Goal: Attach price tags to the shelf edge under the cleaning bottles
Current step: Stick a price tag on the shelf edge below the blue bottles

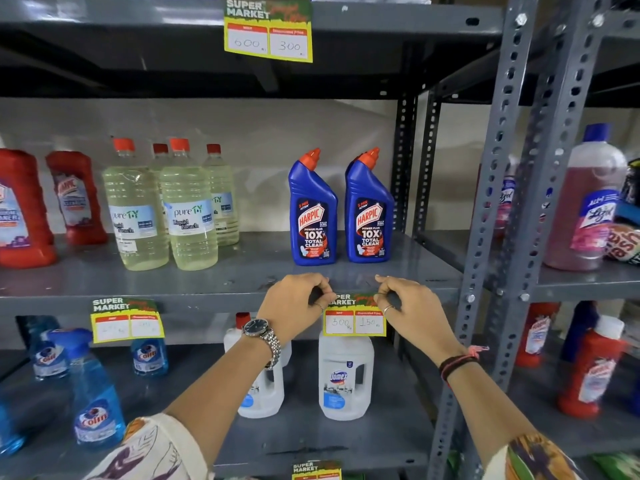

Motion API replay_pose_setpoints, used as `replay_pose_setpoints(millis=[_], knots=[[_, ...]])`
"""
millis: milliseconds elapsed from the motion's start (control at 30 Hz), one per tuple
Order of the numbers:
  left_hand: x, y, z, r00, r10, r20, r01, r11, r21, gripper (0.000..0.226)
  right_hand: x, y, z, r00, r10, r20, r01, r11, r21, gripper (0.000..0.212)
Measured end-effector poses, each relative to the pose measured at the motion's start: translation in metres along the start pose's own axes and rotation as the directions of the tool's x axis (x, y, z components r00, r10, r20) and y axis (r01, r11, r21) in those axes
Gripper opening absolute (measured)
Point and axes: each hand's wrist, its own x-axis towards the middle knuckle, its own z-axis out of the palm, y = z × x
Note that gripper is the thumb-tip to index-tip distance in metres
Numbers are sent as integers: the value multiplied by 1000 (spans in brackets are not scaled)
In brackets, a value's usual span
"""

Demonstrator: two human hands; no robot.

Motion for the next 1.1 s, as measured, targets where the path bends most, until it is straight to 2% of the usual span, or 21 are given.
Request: replay_pose_setpoints(millis=[233,367,433,533,667,967,1100], knots=[[0,6,7,994,-81,-79,78,996,-44,12,1,-1,11,995,13,-100,-21,997,-78,12],[-1,6,10,983,-141,-115,130,987,-98,16,2,-4,18,989,42,-142,-51,997,-61,24],[-2,6,10,982,-130,-138,118,989,-93,19,3,-7,22,986,40,-165,-56,994,-91,34],[-2,6,12,979,-119,-168,107,991,-82,25,4,-6,23,982,43,-184,-57,996,-74,36],[-1,3,14,979,-109,-173,94,991,-91,21,5,0,20,989,32,-146,-37,999,-31,31],[6,3,8,993,-83,-79,80,996,-39,13,7,11,12,998,34,-43,-32,998,53,28],[8,5,1,998,-53,-19,53,999,7,17,14,10,0,994,66,85,-71,996,51,26]])
